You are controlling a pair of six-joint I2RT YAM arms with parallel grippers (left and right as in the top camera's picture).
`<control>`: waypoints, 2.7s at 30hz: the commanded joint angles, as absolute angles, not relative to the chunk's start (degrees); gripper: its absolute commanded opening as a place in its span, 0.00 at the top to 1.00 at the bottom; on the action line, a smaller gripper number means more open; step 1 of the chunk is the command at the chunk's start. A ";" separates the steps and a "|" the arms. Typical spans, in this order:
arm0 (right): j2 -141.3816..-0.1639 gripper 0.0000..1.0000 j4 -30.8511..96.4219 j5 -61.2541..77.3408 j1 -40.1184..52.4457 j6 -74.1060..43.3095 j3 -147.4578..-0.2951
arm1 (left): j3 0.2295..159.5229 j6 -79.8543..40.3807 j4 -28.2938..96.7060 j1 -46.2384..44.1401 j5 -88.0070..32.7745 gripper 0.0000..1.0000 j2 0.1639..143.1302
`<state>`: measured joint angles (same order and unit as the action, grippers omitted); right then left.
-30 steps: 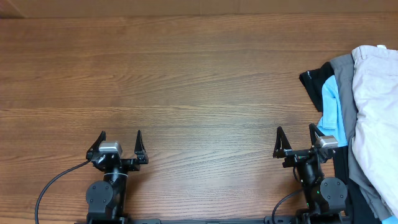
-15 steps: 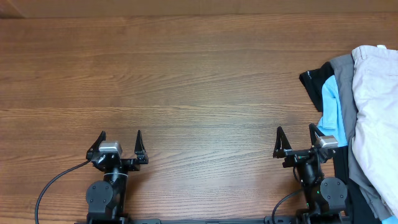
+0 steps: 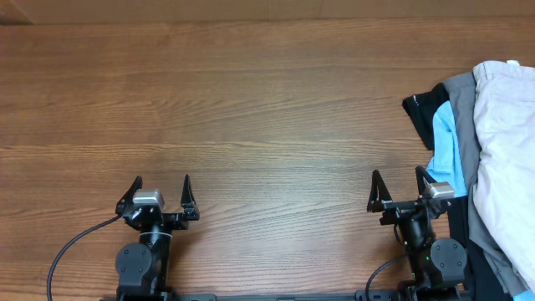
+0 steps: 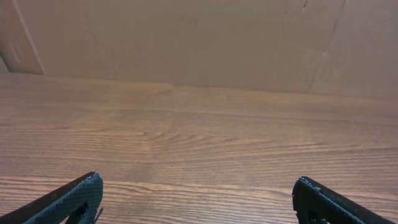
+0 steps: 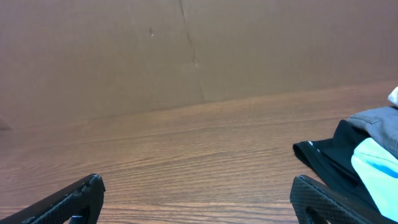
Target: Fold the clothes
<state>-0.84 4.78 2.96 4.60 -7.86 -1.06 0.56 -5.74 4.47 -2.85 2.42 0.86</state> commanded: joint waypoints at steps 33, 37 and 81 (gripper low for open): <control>-0.30 0.00 11.60 1.89 4.82 -13.89 -12.62 | 0.30 -4.69 4.19 -2.48 2.96 0.00 0.27; -2.26 0.00 22.33 -2.20 4.82 -13.74 -24.58 | 0.30 -4.69 4.19 -2.48 2.96 0.00 0.27; -62.85 0.00 62.04 -11.99 4.75 -7.70 -72.51 | 0.30 -4.69 4.19 -2.48 2.96 0.00 0.27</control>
